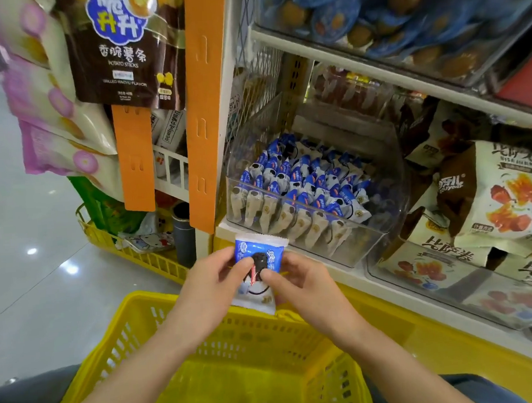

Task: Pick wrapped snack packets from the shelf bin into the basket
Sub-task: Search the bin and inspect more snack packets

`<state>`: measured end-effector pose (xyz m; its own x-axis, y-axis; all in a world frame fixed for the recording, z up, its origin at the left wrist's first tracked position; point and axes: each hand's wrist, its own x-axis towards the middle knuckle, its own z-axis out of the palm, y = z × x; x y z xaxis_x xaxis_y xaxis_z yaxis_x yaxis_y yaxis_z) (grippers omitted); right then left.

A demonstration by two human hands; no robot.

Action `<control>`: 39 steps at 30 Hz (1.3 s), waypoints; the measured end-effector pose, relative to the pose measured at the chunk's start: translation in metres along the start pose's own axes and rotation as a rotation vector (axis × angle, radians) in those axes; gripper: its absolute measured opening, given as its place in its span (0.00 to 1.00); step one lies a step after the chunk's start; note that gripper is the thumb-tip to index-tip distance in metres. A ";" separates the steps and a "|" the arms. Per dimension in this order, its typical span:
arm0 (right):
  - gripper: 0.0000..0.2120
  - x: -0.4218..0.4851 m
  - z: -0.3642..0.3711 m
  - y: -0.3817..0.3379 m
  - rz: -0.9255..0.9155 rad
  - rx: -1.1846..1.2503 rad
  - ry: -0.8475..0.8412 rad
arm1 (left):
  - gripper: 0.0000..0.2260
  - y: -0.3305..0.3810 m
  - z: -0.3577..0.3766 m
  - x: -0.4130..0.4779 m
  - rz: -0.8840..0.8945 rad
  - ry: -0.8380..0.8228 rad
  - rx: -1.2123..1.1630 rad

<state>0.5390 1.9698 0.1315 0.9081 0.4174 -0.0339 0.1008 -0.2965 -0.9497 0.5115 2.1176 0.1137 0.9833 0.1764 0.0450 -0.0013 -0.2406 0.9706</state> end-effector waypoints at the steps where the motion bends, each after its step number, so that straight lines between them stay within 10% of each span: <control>1: 0.07 -0.001 -0.001 -0.001 0.002 0.020 0.000 | 0.05 0.001 0.001 0.000 0.024 -0.011 0.021; 10: 0.04 0.037 -0.044 -0.048 -0.216 0.042 0.258 | 0.19 0.048 -0.014 0.046 0.408 0.052 0.420; 19: 0.14 0.172 -0.091 -0.061 0.041 -0.226 0.663 | 0.18 0.037 -0.005 0.095 0.593 0.033 0.874; 26: 0.19 0.224 -0.092 -0.041 0.253 -0.763 0.471 | 0.20 0.027 -0.003 0.101 0.695 0.115 0.836; 39: 0.11 0.252 -0.096 -0.047 0.449 -0.786 0.210 | 0.16 0.019 0.001 0.104 0.734 0.191 0.761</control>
<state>0.8024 2.0067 0.1977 0.9759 -0.0190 -0.2172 -0.1013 -0.9216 -0.3746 0.6143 2.1306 0.1368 0.7436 -0.1227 0.6573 -0.4013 -0.8682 0.2918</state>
